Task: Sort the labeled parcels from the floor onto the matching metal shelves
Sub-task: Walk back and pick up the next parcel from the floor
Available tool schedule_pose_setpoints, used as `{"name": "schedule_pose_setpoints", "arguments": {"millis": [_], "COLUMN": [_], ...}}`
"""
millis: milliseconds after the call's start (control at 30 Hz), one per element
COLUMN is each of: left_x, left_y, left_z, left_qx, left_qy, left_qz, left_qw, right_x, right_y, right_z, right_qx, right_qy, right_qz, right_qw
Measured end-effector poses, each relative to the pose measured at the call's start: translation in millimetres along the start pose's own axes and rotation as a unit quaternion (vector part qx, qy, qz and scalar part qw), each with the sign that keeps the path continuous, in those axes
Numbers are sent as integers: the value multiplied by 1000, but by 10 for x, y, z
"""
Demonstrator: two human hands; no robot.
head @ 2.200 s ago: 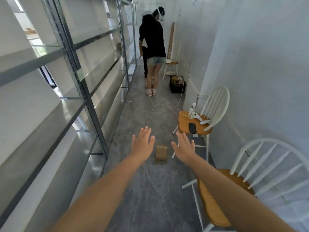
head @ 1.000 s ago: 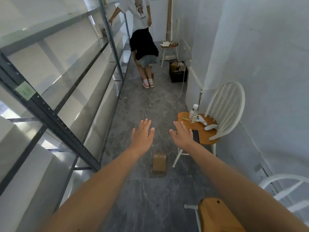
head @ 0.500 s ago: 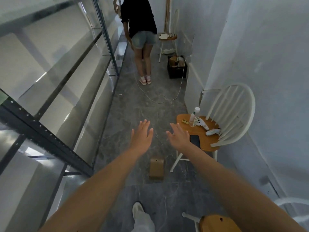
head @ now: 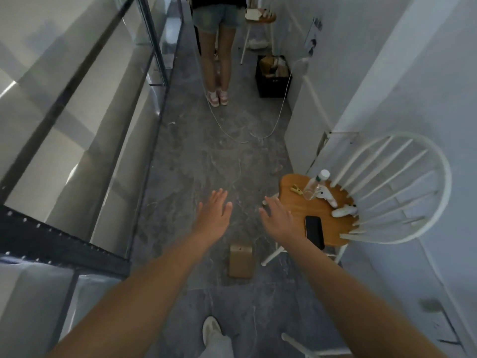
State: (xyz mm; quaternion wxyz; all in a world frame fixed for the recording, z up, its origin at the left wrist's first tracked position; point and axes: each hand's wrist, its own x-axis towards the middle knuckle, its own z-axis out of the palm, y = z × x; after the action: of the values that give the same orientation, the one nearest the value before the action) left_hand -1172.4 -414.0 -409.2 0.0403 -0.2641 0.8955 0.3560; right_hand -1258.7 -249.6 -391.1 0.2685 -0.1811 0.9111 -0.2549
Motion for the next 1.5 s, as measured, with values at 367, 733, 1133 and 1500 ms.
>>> {"name": "schedule_pose_setpoints", "arguments": {"millis": [367,733,1133,1500], "left_x": [756,1333,1795,2161], "left_y": [-795,-2014,-3380,-3891], "left_z": [733,2438,4409,5636], "left_qx": [-46,-133,-238,-363], "left_qy": [-32,-63,-81,-44], "left_qz": [-61,-191,-331,-477], "left_qw": [997,971,909,799], "right_x": [923,1899,3019,3425], "right_y": [529,1925,3594,4067], "right_z": [693,2290,4070,4866], "right_qx": [-43,-99,35,209], "right_qy": [-60,-163,-113,-74], "right_qz": [48,44,202,353], "right_qw": [996,981,972,909]}}
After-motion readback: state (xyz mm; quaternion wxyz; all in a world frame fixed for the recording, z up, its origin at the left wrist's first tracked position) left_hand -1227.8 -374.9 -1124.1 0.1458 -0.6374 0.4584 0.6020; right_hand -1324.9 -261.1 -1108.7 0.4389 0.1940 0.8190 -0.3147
